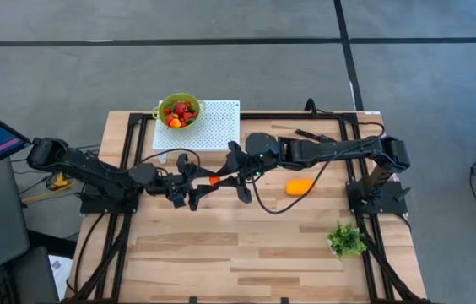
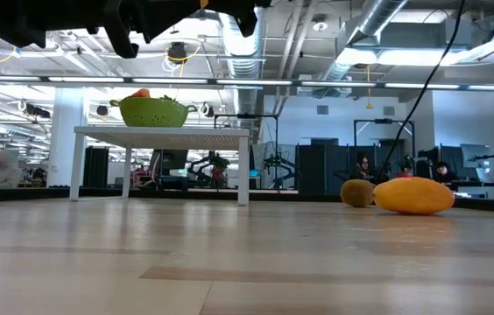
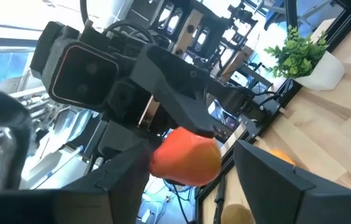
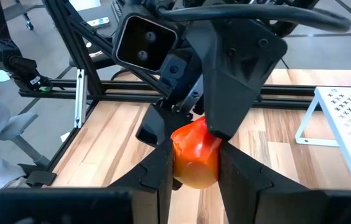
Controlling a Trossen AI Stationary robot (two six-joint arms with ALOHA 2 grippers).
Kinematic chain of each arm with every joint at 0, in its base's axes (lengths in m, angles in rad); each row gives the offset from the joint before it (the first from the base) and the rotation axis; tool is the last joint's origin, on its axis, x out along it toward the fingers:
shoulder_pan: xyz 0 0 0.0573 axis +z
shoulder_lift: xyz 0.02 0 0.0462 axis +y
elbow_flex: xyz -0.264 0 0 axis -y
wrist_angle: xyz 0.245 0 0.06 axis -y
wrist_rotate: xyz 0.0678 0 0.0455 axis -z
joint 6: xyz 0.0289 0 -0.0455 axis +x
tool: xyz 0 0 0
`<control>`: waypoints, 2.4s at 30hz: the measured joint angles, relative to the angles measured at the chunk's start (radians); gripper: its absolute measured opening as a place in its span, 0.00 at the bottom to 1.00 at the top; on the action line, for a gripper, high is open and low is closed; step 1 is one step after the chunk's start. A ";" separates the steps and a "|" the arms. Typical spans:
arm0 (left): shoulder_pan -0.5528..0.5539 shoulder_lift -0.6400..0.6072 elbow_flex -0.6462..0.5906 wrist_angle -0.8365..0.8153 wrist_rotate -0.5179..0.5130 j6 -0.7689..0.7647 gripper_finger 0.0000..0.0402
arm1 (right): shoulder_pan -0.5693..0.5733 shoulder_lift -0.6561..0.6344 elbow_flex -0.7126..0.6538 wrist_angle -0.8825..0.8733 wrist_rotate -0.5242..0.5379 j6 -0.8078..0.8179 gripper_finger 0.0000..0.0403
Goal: Pick & Place Fruit
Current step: Put the peach into the green strainer bowl on the shelf
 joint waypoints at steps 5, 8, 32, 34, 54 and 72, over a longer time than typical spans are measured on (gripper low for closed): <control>0.000 0.000 0.000 0.004 -0.002 0.000 0.58 | 0.000 0.000 0.000 0.000 0.000 0.000 0.24; 0.000 0.000 0.000 0.005 -0.006 0.002 0.54 | -0.001 0.000 0.000 0.000 0.000 0.000 0.24; 0.000 0.000 0.000 -0.002 -0.006 -0.050 0.35 | -0.019 0.000 0.000 -0.046 -0.001 0.034 0.51; 0.000 0.000 0.000 -0.002 -0.007 -0.050 0.34 | -0.027 0.000 0.000 -0.070 -0.004 0.035 0.58; 0.309 0.000 0.000 0.038 -0.558 -0.187 0.36 | -0.081 0.002 -0.045 -0.576 0.194 0.221 0.73; 0.497 -0.001 0.000 -0.027 -0.670 -0.491 0.36 | -0.075 0.002 -0.044 -0.524 0.194 0.221 0.74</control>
